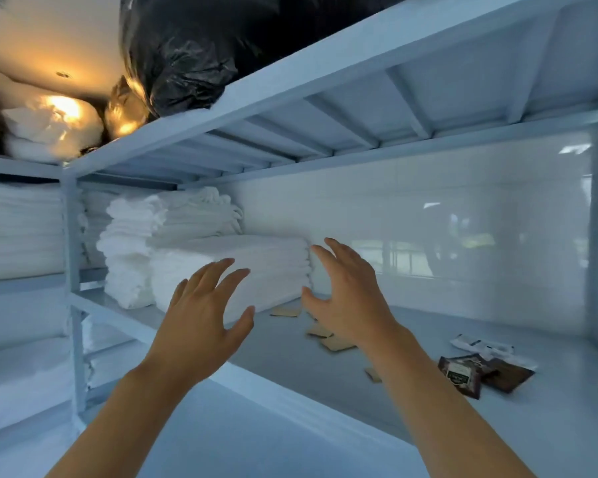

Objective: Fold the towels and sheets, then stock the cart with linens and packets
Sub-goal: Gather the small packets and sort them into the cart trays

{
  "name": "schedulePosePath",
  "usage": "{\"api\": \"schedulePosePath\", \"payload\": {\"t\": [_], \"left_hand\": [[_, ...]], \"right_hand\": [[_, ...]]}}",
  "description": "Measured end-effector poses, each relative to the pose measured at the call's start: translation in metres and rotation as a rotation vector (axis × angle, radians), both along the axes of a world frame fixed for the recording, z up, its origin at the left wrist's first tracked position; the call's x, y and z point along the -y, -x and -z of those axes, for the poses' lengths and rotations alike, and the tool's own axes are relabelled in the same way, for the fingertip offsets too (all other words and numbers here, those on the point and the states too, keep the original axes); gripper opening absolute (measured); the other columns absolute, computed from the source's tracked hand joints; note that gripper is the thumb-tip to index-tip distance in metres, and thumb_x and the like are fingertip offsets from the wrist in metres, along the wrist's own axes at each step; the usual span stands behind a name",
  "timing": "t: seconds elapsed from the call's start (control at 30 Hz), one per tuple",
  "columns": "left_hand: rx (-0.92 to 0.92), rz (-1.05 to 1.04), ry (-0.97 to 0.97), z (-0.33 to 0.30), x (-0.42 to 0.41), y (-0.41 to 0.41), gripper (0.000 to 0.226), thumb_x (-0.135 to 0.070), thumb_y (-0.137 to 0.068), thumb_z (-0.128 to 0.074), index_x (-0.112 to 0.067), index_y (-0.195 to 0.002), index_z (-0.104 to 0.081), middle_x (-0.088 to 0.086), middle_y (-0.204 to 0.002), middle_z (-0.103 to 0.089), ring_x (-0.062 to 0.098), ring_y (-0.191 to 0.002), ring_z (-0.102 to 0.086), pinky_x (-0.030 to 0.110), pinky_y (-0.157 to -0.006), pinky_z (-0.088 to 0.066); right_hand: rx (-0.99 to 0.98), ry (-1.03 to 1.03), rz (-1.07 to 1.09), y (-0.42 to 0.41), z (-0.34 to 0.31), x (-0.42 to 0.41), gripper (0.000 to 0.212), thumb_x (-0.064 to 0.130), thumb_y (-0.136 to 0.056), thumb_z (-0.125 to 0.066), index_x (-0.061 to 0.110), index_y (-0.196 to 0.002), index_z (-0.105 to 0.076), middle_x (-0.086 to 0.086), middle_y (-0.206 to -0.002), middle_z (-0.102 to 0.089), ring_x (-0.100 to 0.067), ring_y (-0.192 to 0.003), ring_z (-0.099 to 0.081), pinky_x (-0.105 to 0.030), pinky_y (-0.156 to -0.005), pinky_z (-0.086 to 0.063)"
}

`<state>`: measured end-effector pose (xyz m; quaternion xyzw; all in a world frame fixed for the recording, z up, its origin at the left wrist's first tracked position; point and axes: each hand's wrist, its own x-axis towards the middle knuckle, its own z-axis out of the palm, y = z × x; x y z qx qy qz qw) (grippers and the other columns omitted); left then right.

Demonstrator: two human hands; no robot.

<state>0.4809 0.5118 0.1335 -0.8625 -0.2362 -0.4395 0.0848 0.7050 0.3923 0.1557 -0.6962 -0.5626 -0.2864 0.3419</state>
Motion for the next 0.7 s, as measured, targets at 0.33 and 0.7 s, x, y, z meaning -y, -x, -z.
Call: {"api": "schedulePosePath", "payload": {"t": [0.33,0.7], "left_hand": [[0.006,0.209,-0.053,-0.015,-0.086,-0.116,0.062,-0.057,-0.093,-0.043,-0.028,-0.146,-0.050,-0.001,-0.158,-0.042,0.025,-0.142,-0.040,0.049,-0.114,-0.040],[-0.045,0.542,-0.018,-0.006,-0.130,-0.227,0.067,-0.058,-0.092,-0.037,-0.024,-0.149,-0.050,0.000,-0.160,-0.039,0.024,-0.147,-0.036,0.051,-0.118,-0.033]], "right_hand": [[-0.010,-0.012,0.182,-0.077,-0.008,-0.053,0.075,0.053,-0.093,-0.058,0.026,-0.158,-0.033,0.001,-0.169,-0.020,-0.022,-0.156,-0.015,-0.050,-0.124,-0.020],[-0.046,0.058,0.480,-0.135,0.011,-0.055,0.074,0.052,-0.094,-0.057,0.026,-0.158,-0.033,0.001,-0.169,-0.021,-0.023,-0.155,-0.016,-0.051,-0.125,-0.018]]}}
